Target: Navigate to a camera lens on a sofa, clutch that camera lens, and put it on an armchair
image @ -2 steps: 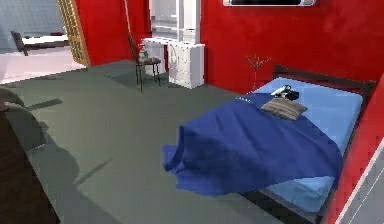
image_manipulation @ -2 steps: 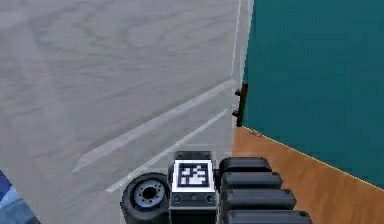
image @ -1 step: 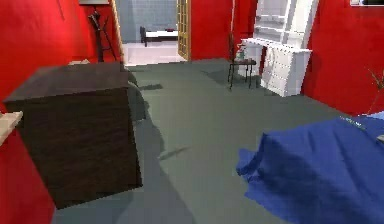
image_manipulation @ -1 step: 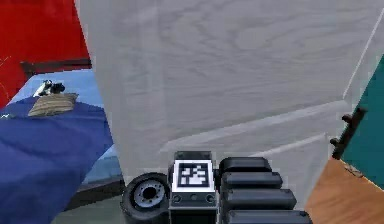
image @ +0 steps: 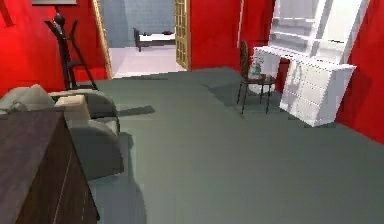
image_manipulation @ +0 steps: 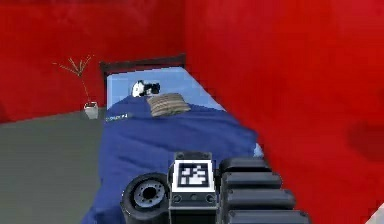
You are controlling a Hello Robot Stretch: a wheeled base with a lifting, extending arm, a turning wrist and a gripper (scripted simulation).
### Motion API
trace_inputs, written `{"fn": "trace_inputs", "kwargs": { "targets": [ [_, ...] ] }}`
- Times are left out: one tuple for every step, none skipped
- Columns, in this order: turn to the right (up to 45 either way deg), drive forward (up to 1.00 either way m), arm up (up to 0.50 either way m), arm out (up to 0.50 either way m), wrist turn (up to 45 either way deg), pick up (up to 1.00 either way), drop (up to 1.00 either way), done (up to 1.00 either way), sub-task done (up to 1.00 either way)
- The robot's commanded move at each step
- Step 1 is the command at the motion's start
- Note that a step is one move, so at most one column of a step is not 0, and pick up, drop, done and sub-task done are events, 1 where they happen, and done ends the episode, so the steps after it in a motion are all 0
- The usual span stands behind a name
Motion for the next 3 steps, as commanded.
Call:
{"fn": "trace_inputs", "kwargs": {
  "targets": [
    [-3.0,0.00,0.00,0.00,0.0,0.00,0.00,0.00,0.00],
    [27.0,0.00,0.00,0.00,0.0,0.00,0.00,0.00,0.00],
    [0.0,0.20,0.00,0.00,0.0,0.00,0.00,0.00,0.00]
  ]
}}
